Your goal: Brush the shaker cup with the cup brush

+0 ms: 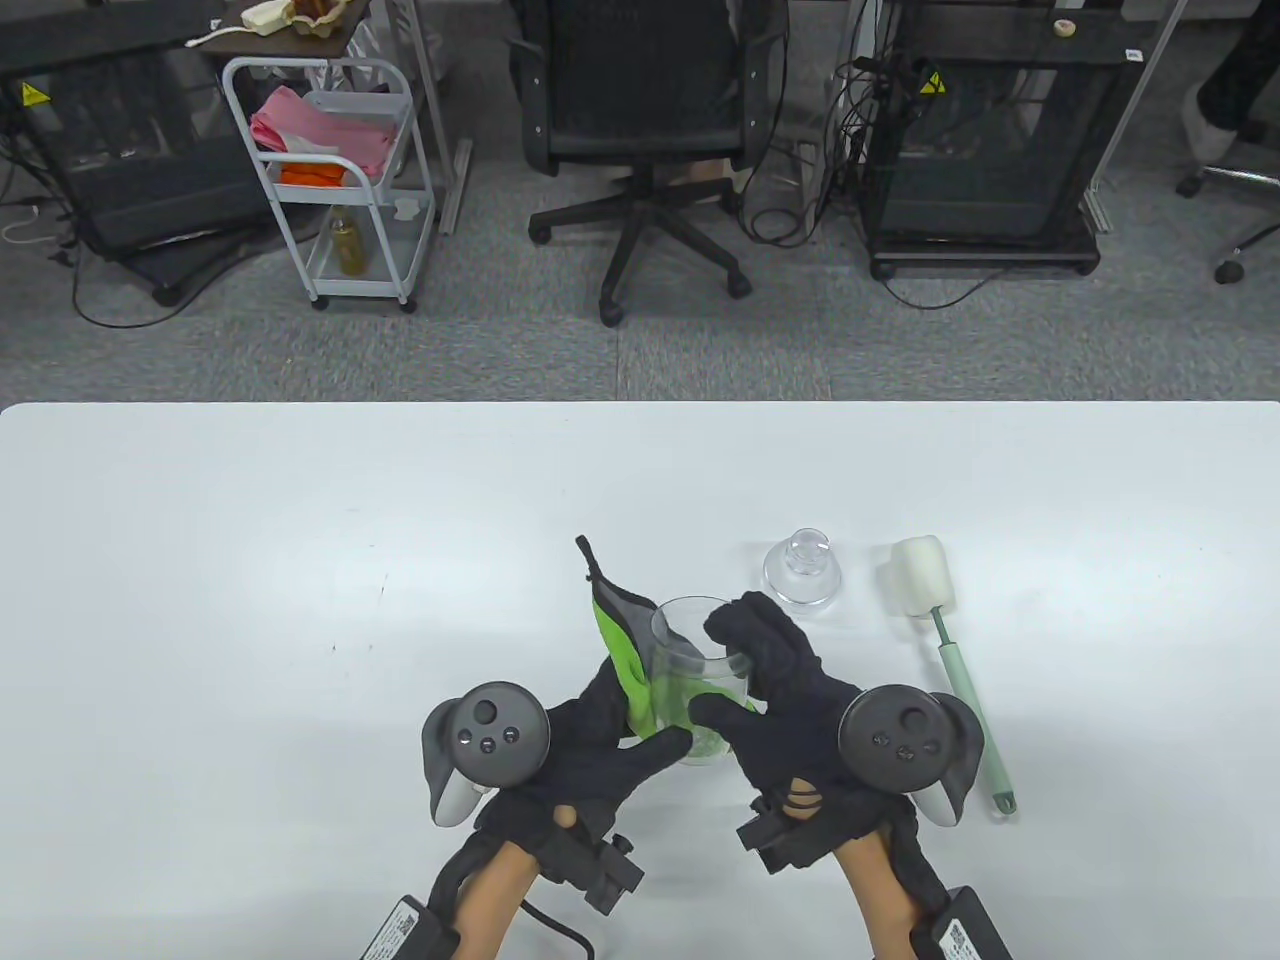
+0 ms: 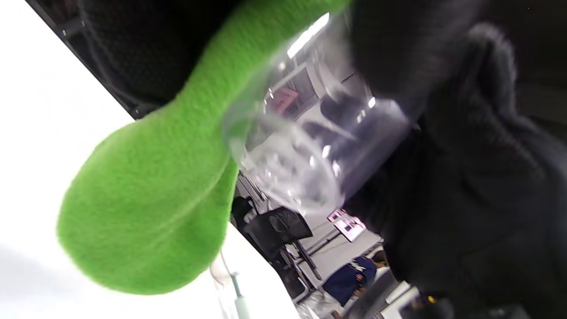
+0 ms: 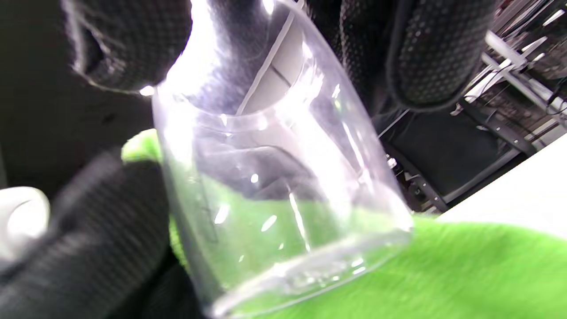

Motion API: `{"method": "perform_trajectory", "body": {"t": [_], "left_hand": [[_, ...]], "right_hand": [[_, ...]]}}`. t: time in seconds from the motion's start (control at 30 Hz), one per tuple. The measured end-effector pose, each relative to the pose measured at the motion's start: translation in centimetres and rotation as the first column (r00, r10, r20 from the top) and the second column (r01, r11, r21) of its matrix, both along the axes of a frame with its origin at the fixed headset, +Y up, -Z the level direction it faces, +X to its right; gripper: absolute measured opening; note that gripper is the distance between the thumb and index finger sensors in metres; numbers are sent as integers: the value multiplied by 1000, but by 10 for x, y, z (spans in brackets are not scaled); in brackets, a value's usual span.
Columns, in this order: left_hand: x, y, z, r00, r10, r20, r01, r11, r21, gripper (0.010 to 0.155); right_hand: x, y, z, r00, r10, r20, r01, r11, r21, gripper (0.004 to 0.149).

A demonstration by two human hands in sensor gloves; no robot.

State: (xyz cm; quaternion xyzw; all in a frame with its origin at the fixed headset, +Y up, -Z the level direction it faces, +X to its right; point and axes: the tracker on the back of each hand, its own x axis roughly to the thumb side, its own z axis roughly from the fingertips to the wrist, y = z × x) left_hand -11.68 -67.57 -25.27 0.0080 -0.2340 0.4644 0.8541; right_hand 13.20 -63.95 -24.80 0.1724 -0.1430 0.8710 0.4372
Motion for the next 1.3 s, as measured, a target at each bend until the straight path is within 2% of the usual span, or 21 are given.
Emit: {"method": "perform_trajectory", "body": {"t": [0.03, 0.1, 0.2, 0.37, 0.53, 0.7, 0.87, 1.13, 1.3], "left_hand": [[-5, 2, 0, 995, -50, -83, 54, 997, 52, 59], [-8, 5, -1, 985, -98, -142, 110, 990, 83, 54], [-14, 6, -1, 964, -150, -219, 176, 979, 102, 53], [-42, 15, -5, 898, -223, -379, 289, 949, 126, 52], [-82, 23, -7, 811, -236, -535, 333, 939, 90, 52], [-102, 17, -11, 808, -187, -559, 244, 969, 29, 52], [-103, 12, -14, 789, -227, -570, 276, 961, 0, 52], [-103, 8, -15, 764, -261, -590, 304, 952, -26, 52], [-105, 8, -16, 757, -270, -595, 313, 949, -34, 52]], "right_hand": [[3, 0, -2, 1000, 18, 15, -18, 1000, 6, 63], [5, -2, -3, 999, 38, 35, -38, 999, 5, 55], [5, -6, -7, 994, 92, 54, -92, 996, 0, 47], [-5, -14, -14, 978, 193, 85, -193, 981, -14, 44], [-26, -38, -30, 956, 283, 78, -276, 957, -89, 44], [-47, -67, -47, 913, 403, 58, -390, 908, -152, 45], [-53, -83, -54, 914, 405, 32, -393, 901, -185, 47], [-48, -80, -55, 942, 331, -59, -335, 915, -223, 61], [-34, -59, -55, 957, 290, -25, -289, 931, -224, 66]]}}
